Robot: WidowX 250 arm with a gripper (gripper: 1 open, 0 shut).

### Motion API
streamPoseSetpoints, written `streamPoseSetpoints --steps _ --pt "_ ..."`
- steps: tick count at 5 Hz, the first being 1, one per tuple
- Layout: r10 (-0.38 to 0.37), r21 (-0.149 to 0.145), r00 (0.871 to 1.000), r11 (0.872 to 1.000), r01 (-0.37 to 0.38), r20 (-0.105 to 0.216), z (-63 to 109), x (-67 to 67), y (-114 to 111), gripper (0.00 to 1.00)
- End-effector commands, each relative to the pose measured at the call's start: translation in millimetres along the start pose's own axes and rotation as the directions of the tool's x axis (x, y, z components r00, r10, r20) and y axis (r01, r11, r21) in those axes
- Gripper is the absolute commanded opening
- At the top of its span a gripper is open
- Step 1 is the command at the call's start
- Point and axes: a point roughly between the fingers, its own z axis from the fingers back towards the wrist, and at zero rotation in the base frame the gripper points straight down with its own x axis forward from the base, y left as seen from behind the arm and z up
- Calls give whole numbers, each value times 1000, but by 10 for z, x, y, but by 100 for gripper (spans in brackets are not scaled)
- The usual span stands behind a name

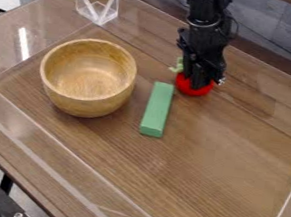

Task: Move the red fruit to the left

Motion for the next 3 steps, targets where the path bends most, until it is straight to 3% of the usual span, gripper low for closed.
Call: streamPoseSetpoints --steps 1,3 --pt "9 18 999 1000 -9 42 107 123 118 0" --pt "52 19 997 998 -53 54 235 75 200 0"
